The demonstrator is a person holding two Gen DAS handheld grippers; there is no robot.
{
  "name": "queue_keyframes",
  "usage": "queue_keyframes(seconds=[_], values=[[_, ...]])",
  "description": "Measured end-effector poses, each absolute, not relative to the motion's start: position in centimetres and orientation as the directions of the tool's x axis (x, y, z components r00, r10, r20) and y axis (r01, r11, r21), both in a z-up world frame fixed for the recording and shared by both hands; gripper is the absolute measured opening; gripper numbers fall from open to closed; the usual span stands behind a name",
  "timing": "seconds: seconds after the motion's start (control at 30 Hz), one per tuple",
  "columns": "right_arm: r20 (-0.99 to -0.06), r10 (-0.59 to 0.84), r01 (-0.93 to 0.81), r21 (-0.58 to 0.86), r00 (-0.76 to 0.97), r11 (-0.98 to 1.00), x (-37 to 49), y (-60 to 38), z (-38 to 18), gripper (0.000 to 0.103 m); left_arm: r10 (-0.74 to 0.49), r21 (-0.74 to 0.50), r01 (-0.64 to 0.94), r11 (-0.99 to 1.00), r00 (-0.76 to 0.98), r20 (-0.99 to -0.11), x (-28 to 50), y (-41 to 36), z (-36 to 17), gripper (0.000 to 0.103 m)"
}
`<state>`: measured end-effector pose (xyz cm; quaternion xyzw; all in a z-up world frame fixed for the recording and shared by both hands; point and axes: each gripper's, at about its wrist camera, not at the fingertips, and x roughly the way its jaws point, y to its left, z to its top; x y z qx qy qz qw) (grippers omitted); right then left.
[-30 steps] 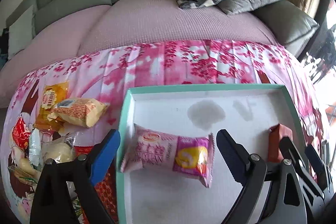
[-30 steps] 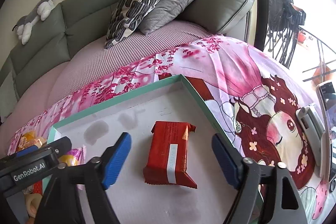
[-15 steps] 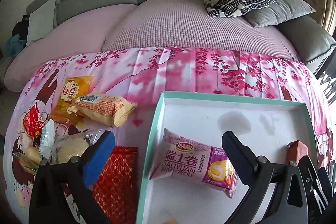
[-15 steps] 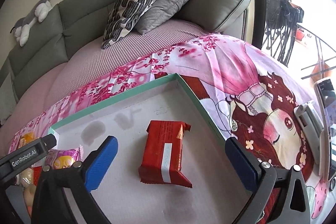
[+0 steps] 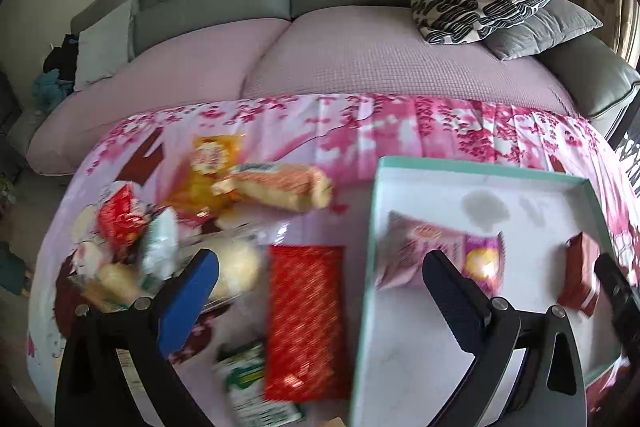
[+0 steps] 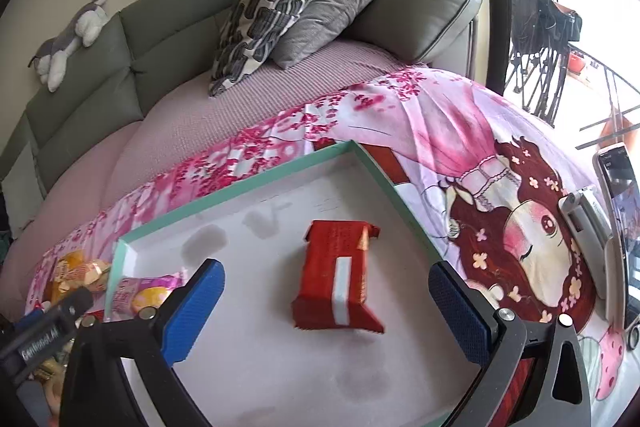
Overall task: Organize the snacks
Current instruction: 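Withdraw both grippers from the tray back toward the snack pile, then grasp the white pastry pack with the left gripper while the right gripper grasps the green biscuit pack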
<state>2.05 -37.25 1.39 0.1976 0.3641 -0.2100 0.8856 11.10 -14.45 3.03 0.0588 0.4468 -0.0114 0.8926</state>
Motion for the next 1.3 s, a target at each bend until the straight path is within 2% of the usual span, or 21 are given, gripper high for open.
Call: queue_keyframes(seconds=[0.53, 0.8, 1.3], values=[[-0.719, -0.184, 0.396, 0.137, 0.670, 0.908, 0.7, -29.9, 3.4, 0.103, 0.095, 0.095, -0.029, 0.995, 0.576, -0.812, 6.6, -4.9, 2.8, 0.102], [-0.714, -0.101, 0.323, 0.181, 0.692, 0.929, 0.1, -26.5, 3.7, 0.103, 0.093, 0.052, -0.088, 0.995, 0.559, -0.824, 5.4, -0.8, 2.3, 0.102], [-0.715, -0.076, 0.244, 0.135, 0.695, 0.960, 0.3, -21.3, 4.0, 0.100, 0.076, -0.047, -0.204, 0.978, 0.556, -0.828, 4.9, 5.9, 2.8, 0.102]])
